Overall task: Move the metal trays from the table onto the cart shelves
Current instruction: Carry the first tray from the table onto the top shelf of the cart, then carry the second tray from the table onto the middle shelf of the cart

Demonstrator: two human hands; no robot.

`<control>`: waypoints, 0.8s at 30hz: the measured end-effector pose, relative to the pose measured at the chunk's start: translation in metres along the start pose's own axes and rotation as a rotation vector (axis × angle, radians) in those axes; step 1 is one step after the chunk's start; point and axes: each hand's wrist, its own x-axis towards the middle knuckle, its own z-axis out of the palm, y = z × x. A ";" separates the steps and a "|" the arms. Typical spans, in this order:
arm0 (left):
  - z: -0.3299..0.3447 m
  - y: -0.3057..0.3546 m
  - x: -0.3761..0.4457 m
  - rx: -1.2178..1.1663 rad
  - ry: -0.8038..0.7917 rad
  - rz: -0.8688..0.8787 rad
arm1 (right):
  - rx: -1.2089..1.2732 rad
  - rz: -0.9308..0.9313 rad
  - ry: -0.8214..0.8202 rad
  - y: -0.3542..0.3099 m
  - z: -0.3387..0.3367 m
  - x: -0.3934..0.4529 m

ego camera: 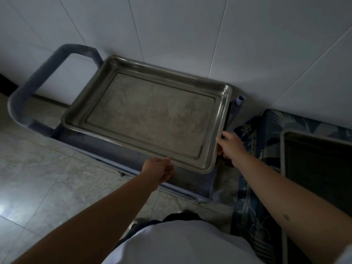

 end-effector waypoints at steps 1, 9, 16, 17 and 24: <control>-0.003 0.003 -0.002 0.048 -0.025 0.000 | -0.016 0.012 0.012 -0.001 0.001 -0.001; -0.057 0.015 -0.012 1.042 0.067 0.700 | -0.440 -0.189 0.232 -0.008 0.015 -0.051; -0.109 0.022 -0.013 1.680 0.064 1.029 | -0.971 -0.417 0.175 -0.023 0.062 -0.143; -0.117 0.023 -0.015 1.707 0.067 1.060 | -0.989 -0.392 0.172 -0.023 0.071 -0.155; -0.175 0.019 -0.030 1.758 0.034 1.246 | -0.988 -0.239 0.235 -0.001 0.134 -0.223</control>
